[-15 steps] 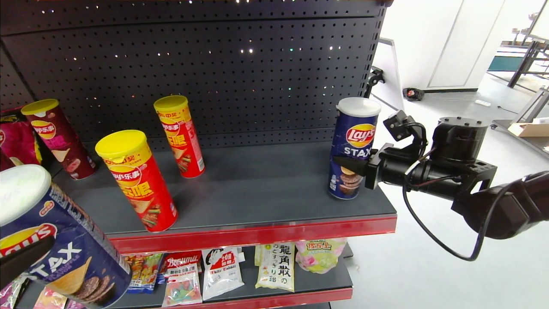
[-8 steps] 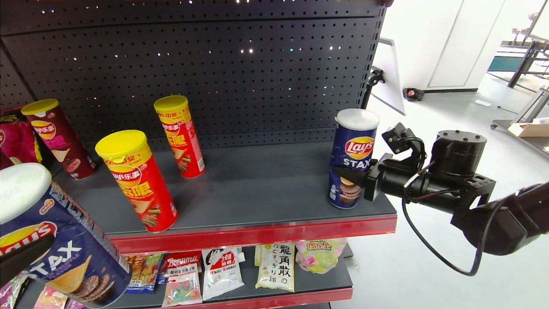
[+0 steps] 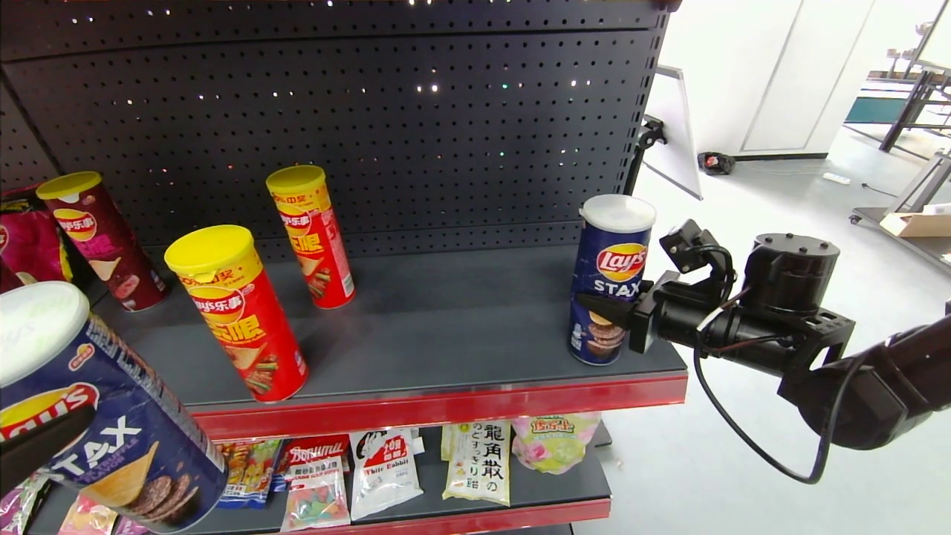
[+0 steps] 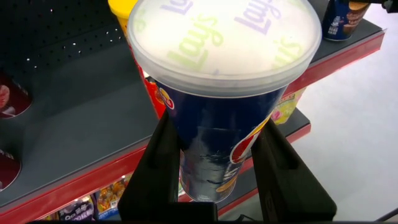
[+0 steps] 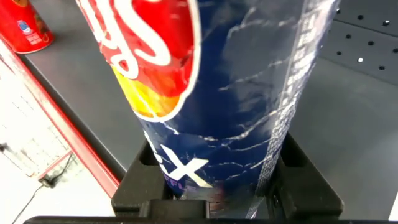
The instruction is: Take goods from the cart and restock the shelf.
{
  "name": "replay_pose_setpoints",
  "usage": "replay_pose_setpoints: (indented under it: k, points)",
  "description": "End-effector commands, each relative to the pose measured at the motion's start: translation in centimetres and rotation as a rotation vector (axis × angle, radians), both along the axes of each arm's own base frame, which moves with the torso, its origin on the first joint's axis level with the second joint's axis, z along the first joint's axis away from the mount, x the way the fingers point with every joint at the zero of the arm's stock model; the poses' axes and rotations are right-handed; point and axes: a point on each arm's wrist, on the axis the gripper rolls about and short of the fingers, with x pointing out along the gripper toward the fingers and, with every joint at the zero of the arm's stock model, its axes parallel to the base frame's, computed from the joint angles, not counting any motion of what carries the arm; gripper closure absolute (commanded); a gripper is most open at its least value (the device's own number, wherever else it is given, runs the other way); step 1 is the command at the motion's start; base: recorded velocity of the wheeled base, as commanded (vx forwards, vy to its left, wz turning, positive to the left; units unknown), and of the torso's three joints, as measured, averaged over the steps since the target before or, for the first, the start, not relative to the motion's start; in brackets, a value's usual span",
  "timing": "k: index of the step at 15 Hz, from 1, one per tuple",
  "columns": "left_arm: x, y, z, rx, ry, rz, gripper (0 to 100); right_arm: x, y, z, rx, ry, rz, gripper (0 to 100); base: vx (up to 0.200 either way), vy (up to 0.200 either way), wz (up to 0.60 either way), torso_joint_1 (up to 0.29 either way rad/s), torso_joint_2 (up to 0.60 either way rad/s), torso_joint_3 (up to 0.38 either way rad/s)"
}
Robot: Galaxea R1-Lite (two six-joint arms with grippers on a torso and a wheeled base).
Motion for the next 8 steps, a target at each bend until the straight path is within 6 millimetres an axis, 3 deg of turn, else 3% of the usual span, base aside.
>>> replay_pose_setpoints:
  k: [1, 8]
  points:
    - [0.0, 0.0, 0.0, 0.000, -0.001, 0.000, 100, 0.0, 0.1, -0.3, -0.003, 0.006, 0.003, 100, 0.000, 0.000, 0.00, 0.000, 0.00, 0.000]
    - [0.1, 0.0, 0.0, 0.000, 0.002, 0.000, 100, 0.1, 0.4, -1.2, 0.005, -0.028, 0.010, 100, 0.000, 0.000, 0.00, 0.000, 0.00, 0.000]
